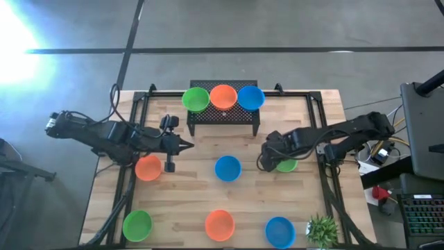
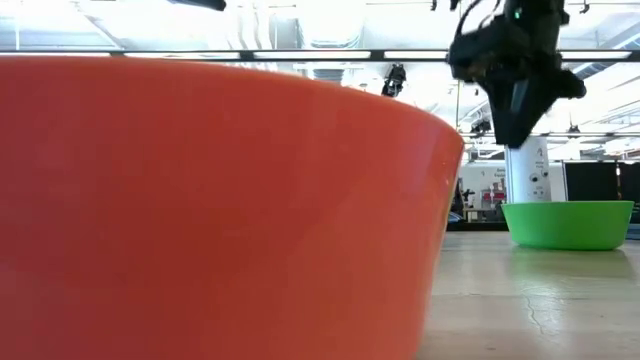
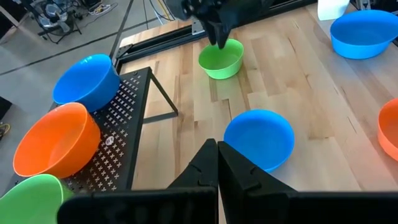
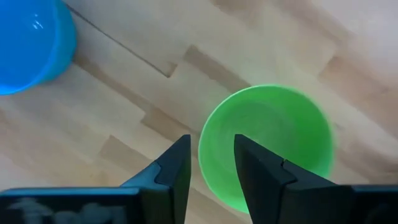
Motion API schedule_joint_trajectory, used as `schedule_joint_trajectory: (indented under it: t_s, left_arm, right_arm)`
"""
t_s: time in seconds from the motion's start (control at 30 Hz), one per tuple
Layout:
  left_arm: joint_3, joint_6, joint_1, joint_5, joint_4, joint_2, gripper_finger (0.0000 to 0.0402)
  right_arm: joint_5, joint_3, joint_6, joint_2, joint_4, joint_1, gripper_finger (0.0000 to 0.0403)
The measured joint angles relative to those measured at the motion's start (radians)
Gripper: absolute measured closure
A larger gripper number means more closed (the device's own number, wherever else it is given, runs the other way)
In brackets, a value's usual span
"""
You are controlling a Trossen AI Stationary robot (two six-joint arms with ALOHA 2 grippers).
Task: Pick & Place Mini bowls
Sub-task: Stack the top green bowl on the green bowl on the shelf
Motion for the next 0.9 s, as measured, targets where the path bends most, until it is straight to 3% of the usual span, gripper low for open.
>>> schedule_joint_trajectory:
  t_s: [0.3,0.9]
  left_arm:
    - [-0.001,0.005,0.0,0.0,0.0,0.0,0.0401]
    - [-0.001,0.004,0.0,0.0,0.0,0.0,0.0401]
  right_arm:
    - [-0.041,-0.142,0.034,0.0,0.185,0.0,0.0297]
    - [-0.066,-0.278,0.064,0.004,0.344,0.0,0.0303]
